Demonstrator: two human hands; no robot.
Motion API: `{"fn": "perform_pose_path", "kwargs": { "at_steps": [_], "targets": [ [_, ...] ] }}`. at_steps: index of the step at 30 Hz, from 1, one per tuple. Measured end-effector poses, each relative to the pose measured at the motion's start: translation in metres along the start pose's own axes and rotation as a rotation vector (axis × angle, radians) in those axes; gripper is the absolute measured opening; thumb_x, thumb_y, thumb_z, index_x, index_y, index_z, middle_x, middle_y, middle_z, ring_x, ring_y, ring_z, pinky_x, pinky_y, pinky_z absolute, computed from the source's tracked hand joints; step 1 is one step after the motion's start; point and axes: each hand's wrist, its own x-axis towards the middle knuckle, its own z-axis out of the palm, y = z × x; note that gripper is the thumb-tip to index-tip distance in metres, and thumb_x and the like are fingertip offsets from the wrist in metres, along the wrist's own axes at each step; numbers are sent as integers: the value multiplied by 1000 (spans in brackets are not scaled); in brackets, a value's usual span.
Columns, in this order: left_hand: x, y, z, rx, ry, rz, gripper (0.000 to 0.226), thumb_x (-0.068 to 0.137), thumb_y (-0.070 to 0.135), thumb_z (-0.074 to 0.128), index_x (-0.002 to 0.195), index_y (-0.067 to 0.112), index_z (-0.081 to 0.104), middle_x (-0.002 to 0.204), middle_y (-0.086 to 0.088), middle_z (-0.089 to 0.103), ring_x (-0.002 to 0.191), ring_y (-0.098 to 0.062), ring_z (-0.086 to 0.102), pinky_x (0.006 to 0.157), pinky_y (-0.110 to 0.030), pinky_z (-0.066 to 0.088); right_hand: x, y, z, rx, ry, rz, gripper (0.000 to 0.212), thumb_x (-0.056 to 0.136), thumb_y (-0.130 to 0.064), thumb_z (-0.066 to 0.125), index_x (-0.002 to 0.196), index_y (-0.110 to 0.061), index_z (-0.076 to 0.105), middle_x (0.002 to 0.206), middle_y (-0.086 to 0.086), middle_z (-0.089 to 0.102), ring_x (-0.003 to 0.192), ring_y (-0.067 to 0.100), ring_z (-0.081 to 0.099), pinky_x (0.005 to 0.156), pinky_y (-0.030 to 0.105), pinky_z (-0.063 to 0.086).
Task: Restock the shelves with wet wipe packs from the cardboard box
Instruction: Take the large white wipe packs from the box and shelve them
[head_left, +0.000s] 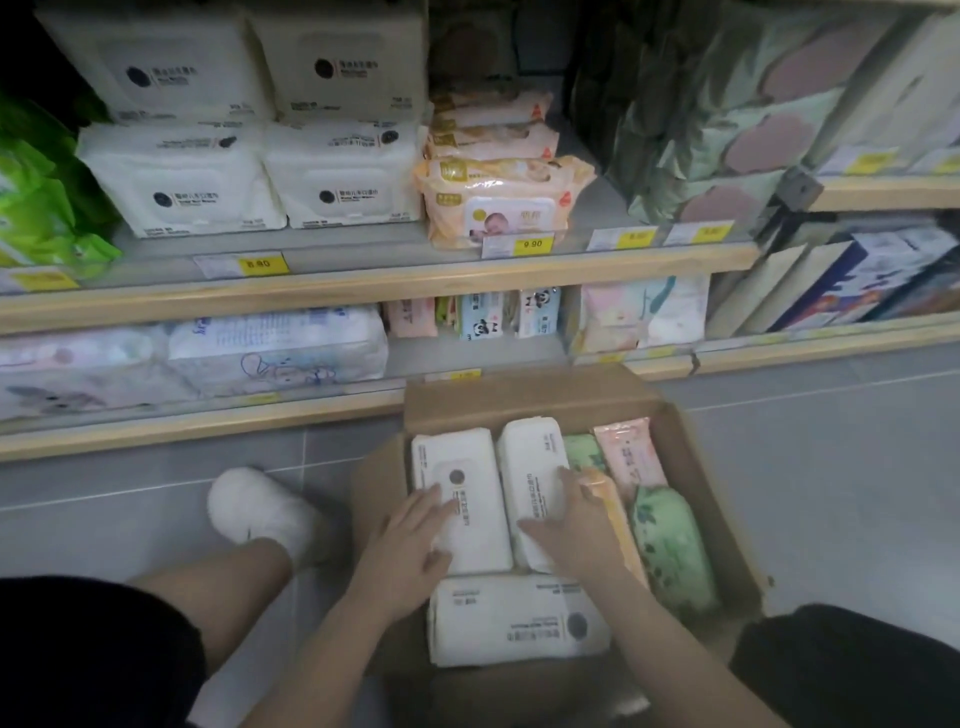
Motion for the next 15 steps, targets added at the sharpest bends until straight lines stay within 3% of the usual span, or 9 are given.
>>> {"fn": "perform_pose_path", "kwargs": {
  "at_steps": [5,8,11,15],
  "targets": [
    [4,-5,0,-57,8,17,55,93,36,44,145,33,27,156,16,8,144,-4,3,117,-38,20,12,-16,21,-40,45,64,107,74,-47,69,151,-22,0,149,17,24,135,37,27,100,40,37],
    [5,-7,2,-60,19,26,56,93,34,46,145,32,28,156,16,8,144,-5,4,118,-34,18,20,-23,27,-62,70,105,109,73,-43,69,150,-27,-7,149,22,19,131,40,32,94,40,42],
    [5,-7,2,-91,21,30,56,93,33,48,145,32,29,156,15,10,144,-5,4,116,-27,13,25,-20,25,-32,73,117,109,70,-39,73,150,-27,0,144,22,28,128,40,36,94,40,41],
    [6,-4,-7,-154,-6,3,55,93,36,49,145,31,31,156,12,17,143,-6,12,118,-28,15,23,-18,9,110,85,84,108,63,-32,78,148,-25,11,132,18,45,120,38,44,95,41,43]
  ]
}}
